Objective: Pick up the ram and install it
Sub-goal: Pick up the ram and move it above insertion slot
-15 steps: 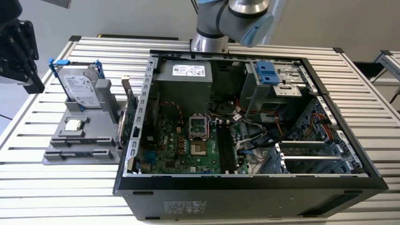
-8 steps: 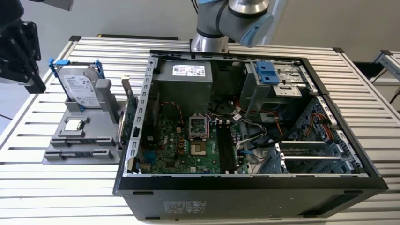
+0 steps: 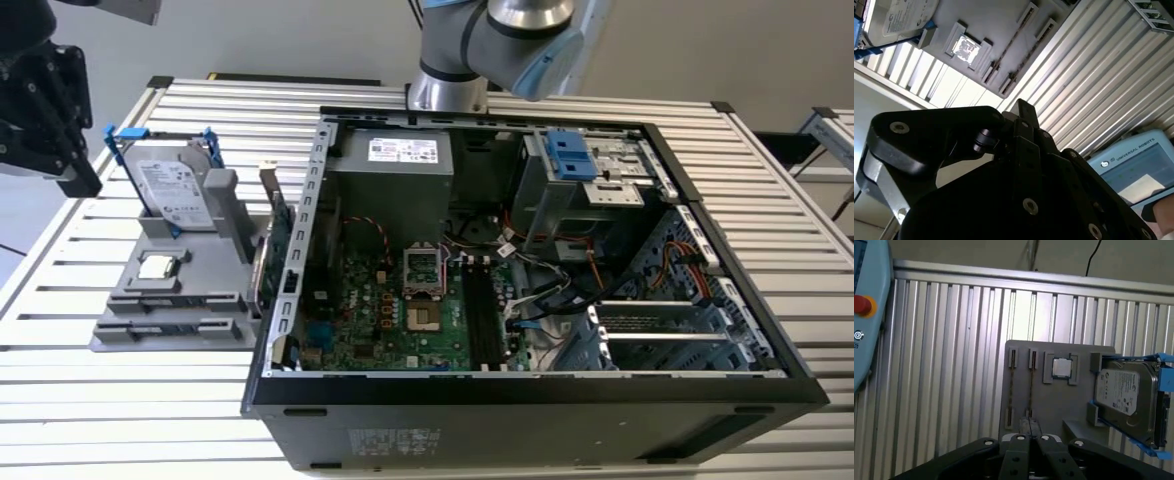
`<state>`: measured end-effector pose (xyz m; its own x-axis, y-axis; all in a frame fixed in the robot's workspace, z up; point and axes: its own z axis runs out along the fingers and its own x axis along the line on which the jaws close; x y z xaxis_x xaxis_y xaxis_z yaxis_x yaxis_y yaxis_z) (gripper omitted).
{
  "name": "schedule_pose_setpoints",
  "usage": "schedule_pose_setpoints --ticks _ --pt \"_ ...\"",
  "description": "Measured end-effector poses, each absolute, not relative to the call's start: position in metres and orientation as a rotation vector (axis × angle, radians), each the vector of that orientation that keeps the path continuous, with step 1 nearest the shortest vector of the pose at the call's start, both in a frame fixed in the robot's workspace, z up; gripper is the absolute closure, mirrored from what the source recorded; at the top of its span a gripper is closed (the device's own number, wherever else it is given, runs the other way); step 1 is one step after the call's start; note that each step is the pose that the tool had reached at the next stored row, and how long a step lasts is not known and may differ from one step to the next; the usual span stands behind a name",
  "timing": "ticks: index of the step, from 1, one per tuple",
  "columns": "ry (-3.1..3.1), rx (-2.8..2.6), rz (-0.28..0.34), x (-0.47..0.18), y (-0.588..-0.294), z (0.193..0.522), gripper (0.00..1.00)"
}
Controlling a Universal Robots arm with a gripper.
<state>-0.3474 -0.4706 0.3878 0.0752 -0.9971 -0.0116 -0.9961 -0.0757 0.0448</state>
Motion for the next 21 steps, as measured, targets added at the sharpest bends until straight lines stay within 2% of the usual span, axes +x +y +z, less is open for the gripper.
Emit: schedule_pose_setpoints --ticks 14,15,21 --pt "-2.119 2.285 -0.061 -0.3474 -0.4705 0.3876 1.0" --pt "-2.119 2.285 -0.061 -0.3474 -0.4705 0.3876 0.0" --pt "-2.121 2.285 -0.058 -0.3474 -0.4704 0.3873 0.0"
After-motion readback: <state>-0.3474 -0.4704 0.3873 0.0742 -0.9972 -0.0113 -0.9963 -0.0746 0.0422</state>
